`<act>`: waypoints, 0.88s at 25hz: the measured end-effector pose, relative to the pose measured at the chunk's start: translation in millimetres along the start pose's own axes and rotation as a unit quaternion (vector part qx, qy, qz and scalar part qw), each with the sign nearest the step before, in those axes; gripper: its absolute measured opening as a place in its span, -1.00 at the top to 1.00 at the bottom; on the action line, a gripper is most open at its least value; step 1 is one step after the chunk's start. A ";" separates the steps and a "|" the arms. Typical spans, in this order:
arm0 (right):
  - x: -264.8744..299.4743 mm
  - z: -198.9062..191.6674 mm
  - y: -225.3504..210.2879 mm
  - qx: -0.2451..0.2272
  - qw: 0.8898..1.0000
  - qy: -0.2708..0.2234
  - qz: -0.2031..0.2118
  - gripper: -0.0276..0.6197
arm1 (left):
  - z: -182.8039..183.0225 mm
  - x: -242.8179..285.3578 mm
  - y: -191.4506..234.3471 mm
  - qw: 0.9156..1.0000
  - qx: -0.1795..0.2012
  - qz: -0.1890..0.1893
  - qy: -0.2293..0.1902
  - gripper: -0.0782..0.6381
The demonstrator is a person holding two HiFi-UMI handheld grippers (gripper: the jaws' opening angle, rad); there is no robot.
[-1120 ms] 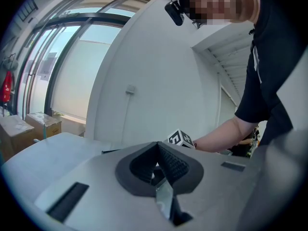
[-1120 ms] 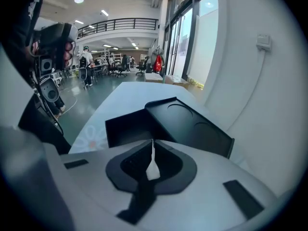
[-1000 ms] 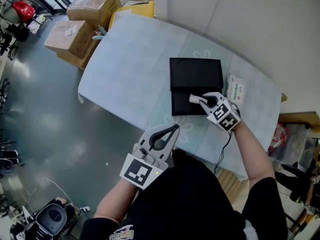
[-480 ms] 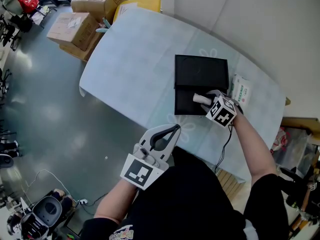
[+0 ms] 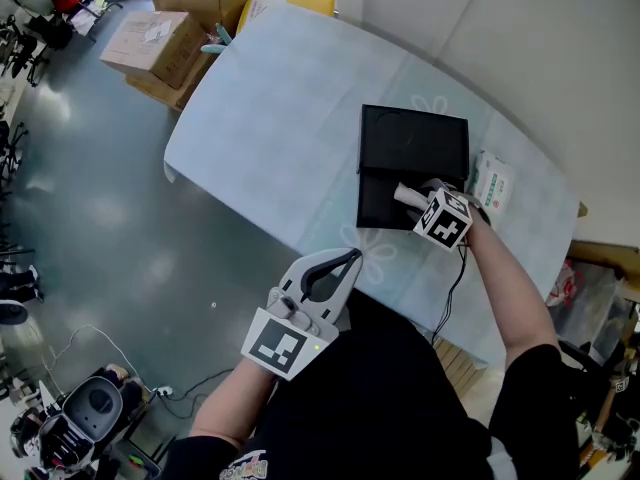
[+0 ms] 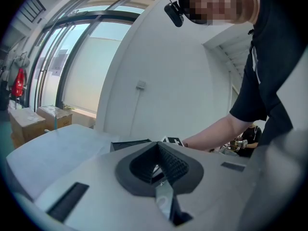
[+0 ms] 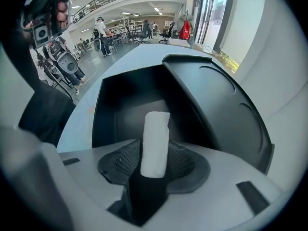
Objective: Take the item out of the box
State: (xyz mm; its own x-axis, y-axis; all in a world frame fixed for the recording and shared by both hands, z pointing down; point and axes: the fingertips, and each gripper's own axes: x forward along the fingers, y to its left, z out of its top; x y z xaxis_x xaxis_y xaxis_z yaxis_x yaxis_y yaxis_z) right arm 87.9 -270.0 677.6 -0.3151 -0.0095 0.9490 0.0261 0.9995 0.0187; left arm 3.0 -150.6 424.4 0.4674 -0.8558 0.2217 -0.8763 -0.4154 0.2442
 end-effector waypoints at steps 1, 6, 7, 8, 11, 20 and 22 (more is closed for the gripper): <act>0.7 0.3 0.2 0.000 1.000 0.001 0.003 0.41 | -0.5 -0.2 1.3 1.000 -0.001 0.001 0.001 0.76; 1.1 1.1 0.1 0.001 1.000 0.007 0.021 0.42 | 0.0 0.4 3.2 1.000 -0.001 0.001 0.001 0.76; 0.9 1.1 0.0 0.000 1.000 0.007 0.023 0.42 | -0.1 0.7 3.2 1.000 -0.001 0.001 0.002 0.76; 0.8 1.0 0.1 -0.002 1.000 0.007 0.024 0.43 | -0.6 0.9 3.3 1.000 -0.002 0.001 0.002 0.76; 0.4 0.4 0.4 -0.004 1.000 0.007 0.026 0.45 | -1.3 2.0 3.2 1.000 -0.004 -0.001 0.004 0.76; 1.1 1.5 -0.3 -0.002 1.000 0.003 0.021 0.48 | -0.8 1.0 4.3 1.000 -0.002 -0.006 0.005 0.76; 0.8 1.2 -0.2 0.000 1.000 0.005 0.019 0.49 | -0.3 -1.0 4.3 1.000 0.000 -0.006 0.006 0.76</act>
State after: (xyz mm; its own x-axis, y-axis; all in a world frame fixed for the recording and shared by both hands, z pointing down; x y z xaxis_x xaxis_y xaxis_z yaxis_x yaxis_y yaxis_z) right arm 86.6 -270.1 678.0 -0.3043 0.0286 0.9522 0.0379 0.9991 -0.0179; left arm -1.2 -151.5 425.5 0.4801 -0.8464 0.2305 -0.8701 -0.4261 0.2477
